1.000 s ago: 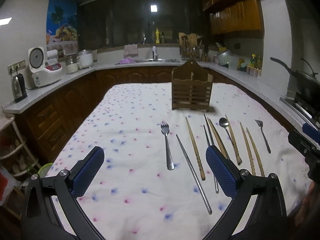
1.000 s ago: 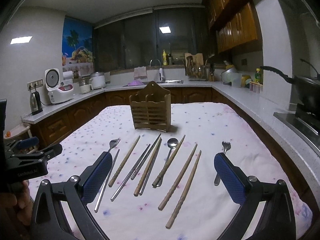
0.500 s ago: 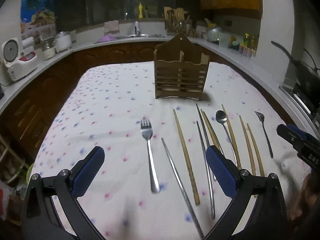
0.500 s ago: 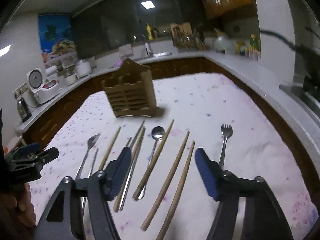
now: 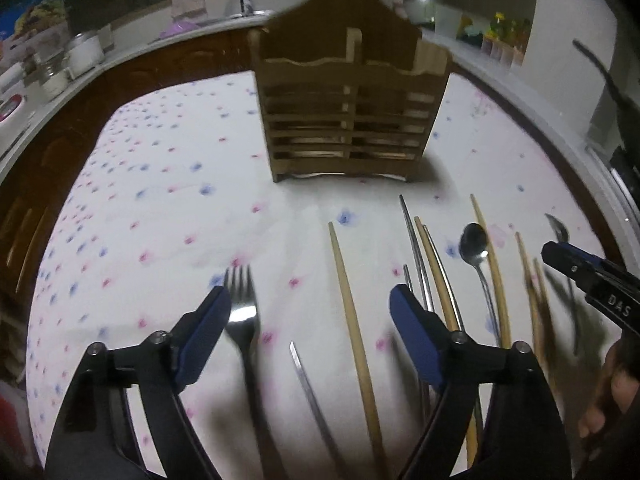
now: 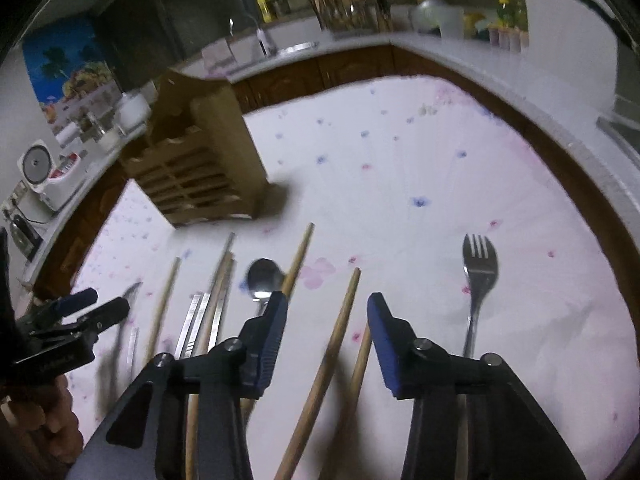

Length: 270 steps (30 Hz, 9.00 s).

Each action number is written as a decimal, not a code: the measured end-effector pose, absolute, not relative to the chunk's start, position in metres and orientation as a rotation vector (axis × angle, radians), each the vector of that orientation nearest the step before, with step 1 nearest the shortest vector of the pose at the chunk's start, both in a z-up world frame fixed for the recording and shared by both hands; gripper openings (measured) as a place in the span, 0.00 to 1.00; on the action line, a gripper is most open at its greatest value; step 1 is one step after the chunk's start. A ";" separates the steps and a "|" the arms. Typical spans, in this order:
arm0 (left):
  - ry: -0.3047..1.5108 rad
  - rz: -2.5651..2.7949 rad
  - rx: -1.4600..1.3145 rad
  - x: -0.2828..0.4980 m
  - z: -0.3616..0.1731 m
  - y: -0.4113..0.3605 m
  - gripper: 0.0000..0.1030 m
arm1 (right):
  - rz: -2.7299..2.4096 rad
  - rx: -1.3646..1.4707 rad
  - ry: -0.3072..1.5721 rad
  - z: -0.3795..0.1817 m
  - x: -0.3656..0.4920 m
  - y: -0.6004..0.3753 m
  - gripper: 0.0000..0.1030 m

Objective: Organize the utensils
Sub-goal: 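Lower the left tool onto a wooden chopstick and close it while the right tool grasps another wooden chopstick, then lift the wooden chopsticks with both tools and carry them over the wooden holder, then lower the chopsticks into the holder and open both tools, then move both open tools back down toward the remaining utensils, then close the left tool on a metal chopstick while the right tool grasps a wooden chopstick, then lift both chopsticks and carry them above the wooden holder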

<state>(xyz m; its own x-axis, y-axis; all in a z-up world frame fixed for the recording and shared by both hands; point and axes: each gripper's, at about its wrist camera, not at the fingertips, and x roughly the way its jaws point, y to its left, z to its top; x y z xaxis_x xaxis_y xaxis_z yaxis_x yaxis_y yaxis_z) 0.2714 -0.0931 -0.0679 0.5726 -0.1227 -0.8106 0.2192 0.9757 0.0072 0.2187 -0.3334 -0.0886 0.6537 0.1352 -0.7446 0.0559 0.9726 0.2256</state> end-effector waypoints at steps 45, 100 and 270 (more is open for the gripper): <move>0.780 -0.467 -0.111 0.202 0.034 -0.052 0.05 | 0.228 0.287 0.695 0.008 0.187 -0.312 0.05; 0.366 -0.236 -0.312 0.365 0.139 -0.002 0.05 | 0.152 0.348 0.202 0.125 0.321 -0.308 0.04; 0.710 -0.536 -0.068 0.208 0.046 -0.060 0.03 | 0.284 0.216 0.669 0.013 0.209 -0.295 0.04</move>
<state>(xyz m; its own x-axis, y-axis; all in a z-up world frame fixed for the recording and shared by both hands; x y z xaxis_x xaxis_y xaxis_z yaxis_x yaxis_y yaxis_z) 0.2077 -0.0596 0.0464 0.6299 -0.4900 -0.6026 0.4450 0.8636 -0.2371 0.2088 -0.2946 0.0127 0.7485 0.3267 -0.5771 -0.1892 0.9393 0.2863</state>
